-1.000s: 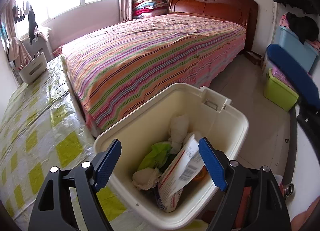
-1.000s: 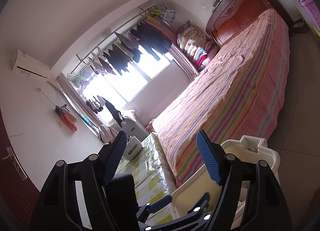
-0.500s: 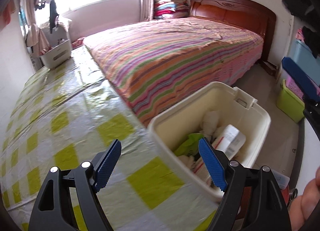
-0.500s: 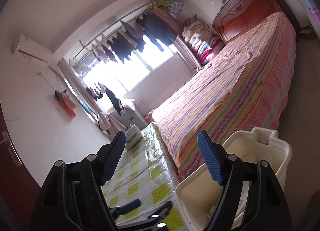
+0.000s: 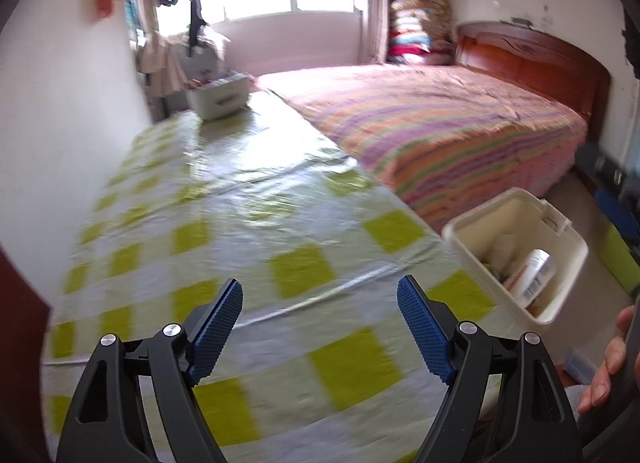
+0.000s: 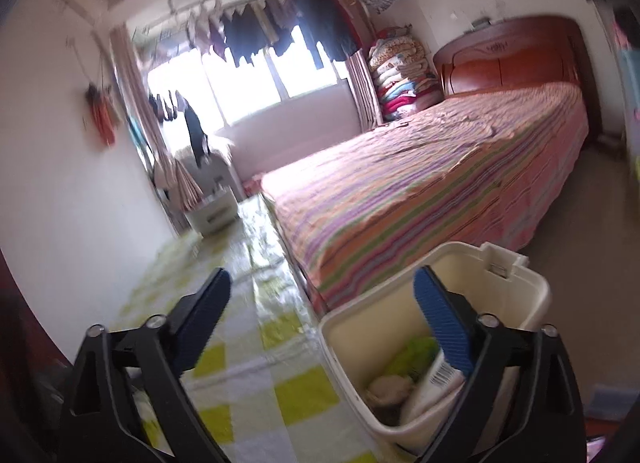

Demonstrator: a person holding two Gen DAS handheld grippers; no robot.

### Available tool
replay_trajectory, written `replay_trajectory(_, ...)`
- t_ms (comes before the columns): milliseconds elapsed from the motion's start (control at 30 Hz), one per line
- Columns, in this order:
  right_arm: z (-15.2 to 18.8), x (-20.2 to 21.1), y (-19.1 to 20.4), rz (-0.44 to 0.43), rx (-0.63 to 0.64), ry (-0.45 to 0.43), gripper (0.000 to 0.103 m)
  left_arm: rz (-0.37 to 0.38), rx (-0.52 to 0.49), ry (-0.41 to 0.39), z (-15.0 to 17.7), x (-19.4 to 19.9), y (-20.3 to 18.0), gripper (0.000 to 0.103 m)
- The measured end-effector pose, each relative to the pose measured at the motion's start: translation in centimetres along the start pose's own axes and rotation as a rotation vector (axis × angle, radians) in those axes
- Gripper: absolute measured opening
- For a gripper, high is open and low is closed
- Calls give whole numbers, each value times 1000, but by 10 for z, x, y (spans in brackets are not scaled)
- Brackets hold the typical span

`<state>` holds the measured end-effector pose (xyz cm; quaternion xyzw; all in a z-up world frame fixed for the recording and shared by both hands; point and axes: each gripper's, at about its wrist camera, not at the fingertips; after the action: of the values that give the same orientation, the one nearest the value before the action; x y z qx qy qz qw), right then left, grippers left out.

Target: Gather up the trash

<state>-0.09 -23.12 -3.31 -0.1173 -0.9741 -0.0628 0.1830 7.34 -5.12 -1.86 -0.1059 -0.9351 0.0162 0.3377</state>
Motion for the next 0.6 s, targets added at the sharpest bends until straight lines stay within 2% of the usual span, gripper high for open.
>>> replay_trajectory(100,9,2,21,53,83,76,96,-18,9,-37,0,20,14,78)
replay_trajectory(233,19,6,49,96,174,152,96,13,33,-38,4,41,27,78)
replay_trajectory(467,13,19,71,130,253,180,96,13,9,-48,18,63,34,78)
replay_trajectory(600,10,27,73,142,275,190,96,-13,-4,-67,21,68,35,78)
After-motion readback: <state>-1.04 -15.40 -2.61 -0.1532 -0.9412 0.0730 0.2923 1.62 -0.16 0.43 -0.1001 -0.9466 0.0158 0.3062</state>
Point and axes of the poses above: each gripper's, at about its wrist camera, not at the fingertips, and x roughly against the way its jaws point, y to its left, z to its underside, and after that the axes turned 14 degrees about x, right-handed
